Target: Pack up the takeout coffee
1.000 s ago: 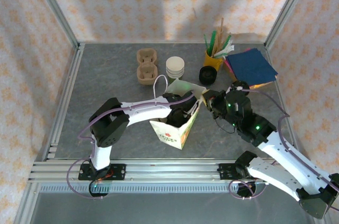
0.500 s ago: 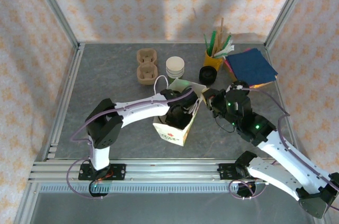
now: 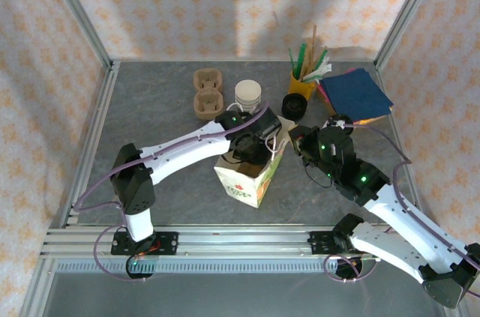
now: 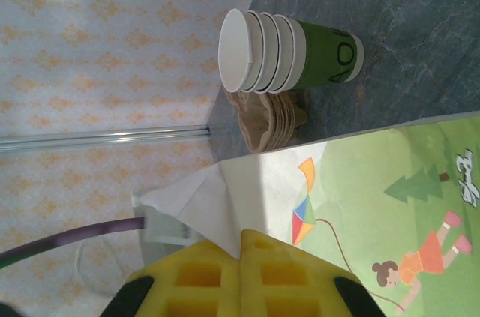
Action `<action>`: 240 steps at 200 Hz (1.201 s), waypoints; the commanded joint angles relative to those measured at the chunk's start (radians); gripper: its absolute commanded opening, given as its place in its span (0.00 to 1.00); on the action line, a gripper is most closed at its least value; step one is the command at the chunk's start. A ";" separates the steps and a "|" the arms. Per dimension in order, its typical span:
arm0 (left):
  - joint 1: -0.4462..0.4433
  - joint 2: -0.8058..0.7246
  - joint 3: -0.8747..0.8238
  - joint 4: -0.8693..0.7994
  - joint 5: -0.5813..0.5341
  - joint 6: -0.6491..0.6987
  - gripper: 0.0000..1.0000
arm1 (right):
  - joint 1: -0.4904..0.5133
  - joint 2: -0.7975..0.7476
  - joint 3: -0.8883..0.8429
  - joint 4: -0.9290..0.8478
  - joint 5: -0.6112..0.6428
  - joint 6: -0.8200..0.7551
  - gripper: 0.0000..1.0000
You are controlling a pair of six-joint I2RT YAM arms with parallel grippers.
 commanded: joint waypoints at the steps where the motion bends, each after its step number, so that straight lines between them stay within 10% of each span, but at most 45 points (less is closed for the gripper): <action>1: 0.001 -0.054 0.076 -0.084 -0.061 -0.020 0.06 | -0.004 0.008 0.019 -0.022 0.047 -0.039 0.00; 137: 0.103 -0.259 0.295 -0.085 -0.201 -0.061 0.16 | -0.004 0.131 0.074 0.132 0.006 -0.170 0.00; 240: 0.247 -0.473 0.099 -0.025 -0.224 -0.059 0.23 | -0.137 0.445 0.337 0.165 -0.356 -0.454 0.00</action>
